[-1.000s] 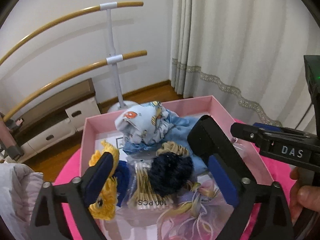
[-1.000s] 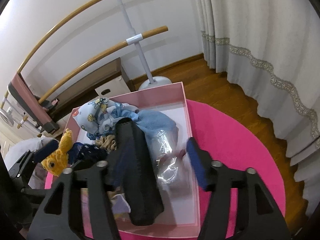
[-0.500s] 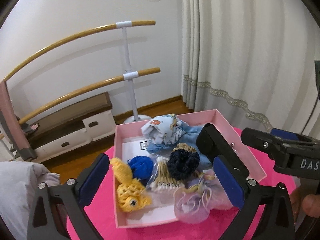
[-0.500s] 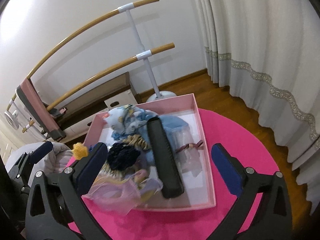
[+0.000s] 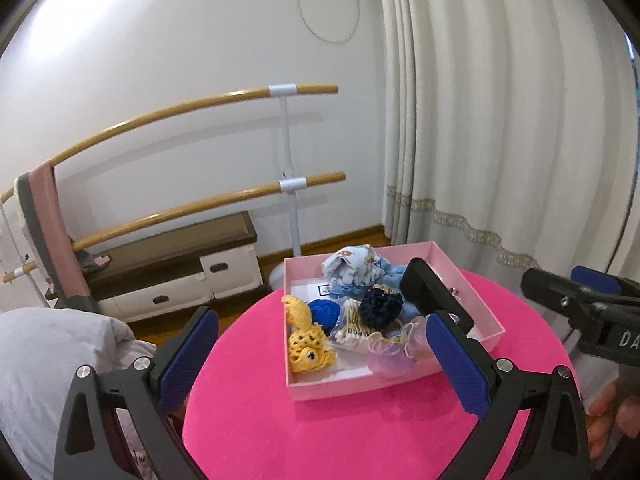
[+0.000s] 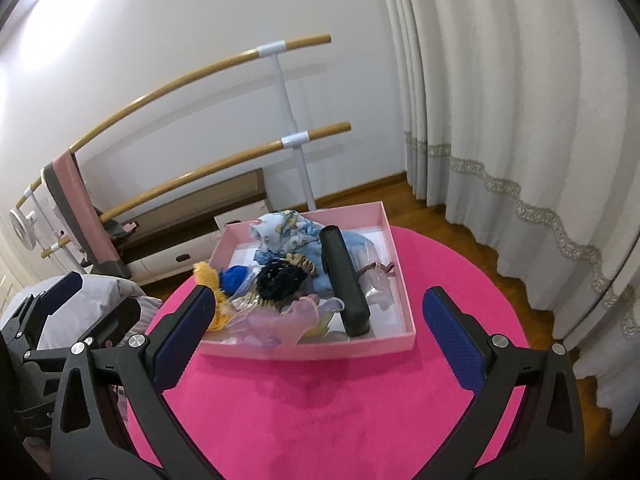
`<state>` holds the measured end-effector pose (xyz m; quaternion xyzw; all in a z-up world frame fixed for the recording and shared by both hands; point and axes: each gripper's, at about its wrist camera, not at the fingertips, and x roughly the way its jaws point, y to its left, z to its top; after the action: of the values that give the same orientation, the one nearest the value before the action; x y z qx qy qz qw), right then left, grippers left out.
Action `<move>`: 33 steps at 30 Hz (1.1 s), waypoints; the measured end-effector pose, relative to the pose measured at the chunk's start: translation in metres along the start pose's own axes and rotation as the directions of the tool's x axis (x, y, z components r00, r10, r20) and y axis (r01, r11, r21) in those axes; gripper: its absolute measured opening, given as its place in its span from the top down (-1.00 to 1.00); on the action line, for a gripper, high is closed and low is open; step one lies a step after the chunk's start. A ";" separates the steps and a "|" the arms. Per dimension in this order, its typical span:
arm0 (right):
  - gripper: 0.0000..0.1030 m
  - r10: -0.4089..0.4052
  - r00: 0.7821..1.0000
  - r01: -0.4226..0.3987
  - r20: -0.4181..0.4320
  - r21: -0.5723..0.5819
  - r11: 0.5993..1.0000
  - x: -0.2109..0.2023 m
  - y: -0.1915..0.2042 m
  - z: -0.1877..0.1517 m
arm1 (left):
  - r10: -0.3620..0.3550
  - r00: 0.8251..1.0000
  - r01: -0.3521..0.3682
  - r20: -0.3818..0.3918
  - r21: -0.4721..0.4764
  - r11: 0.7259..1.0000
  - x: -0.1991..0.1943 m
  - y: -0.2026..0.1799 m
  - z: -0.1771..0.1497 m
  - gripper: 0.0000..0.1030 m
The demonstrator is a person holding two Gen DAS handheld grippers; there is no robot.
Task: Organize soft objects
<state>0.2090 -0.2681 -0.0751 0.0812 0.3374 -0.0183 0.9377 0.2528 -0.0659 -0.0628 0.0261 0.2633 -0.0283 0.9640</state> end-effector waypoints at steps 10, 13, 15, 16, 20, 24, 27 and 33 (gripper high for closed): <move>-1.00 -0.015 0.993 0.018 0.115 -0.017 1.000 -0.094 0.024 -0.032 | 0.043 0.996 -0.042 0.076 -0.018 0.999 -0.083 0.003 -0.050 -1.00; -1.00 -0.010 0.991 0.012 0.136 -0.014 1.000 -0.118 0.028 -0.048 | 0.045 0.996 -0.043 0.082 -0.030 0.999 -0.106 0.005 -0.064 -1.00; -1.00 -0.013 0.989 0.015 0.144 -0.011 1.000 -0.133 0.030 -0.060 | 0.049 0.995 -0.047 0.086 -0.033 0.998 -0.120 0.004 -0.072 -1.00; -1.00 -0.017 0.989 0.018 0.150 -0.009 1.000 -0.140 0.030 -0.064 | 0.056 0.995 -0.053 0.084 -0.033 0.998 -0.129 0.004 -0.077 -1.00; -1.00 -0.042 0.984 0.041 0.174 0.008 0.999 -0.170 0.033 -0.090 | 0.053 0.994 -0.050 0.096 -0.040 0.998 -0.168 0.003 -0.095 -1.00; -1.00 -0.073 0.980 0.076 0.183 -0.011 0.997 -0.191 0.038 -0.109 | 0.052 0.994 -0.048 0.099 -0.042 0.998 -0.203 -0.001 -0.108 -1.00; -1.00 -0.083 0.976 0.089 0.200 -0.023 0.996 -0.207 0.044 -0.123 | 0.046 0.992 -0.043 0.114 -0.024 0.999 -0.226 -0.006 -0.114 -1.00; -1.00 -0.097 0.970 0.102 0.224 -0.011 0.995 -0.226 0.049 -0.143 | 0.024 0.990 -0.021 0.140 -0.027 0.999 -0.262 -0.012 -0.124 -1.00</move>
<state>-0.0510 -0.2004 -0.0333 0.0513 0.2336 -0.0705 0.9684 -0.0363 -0.0591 -0.0367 0.0147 0.1951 -0.0158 0.9806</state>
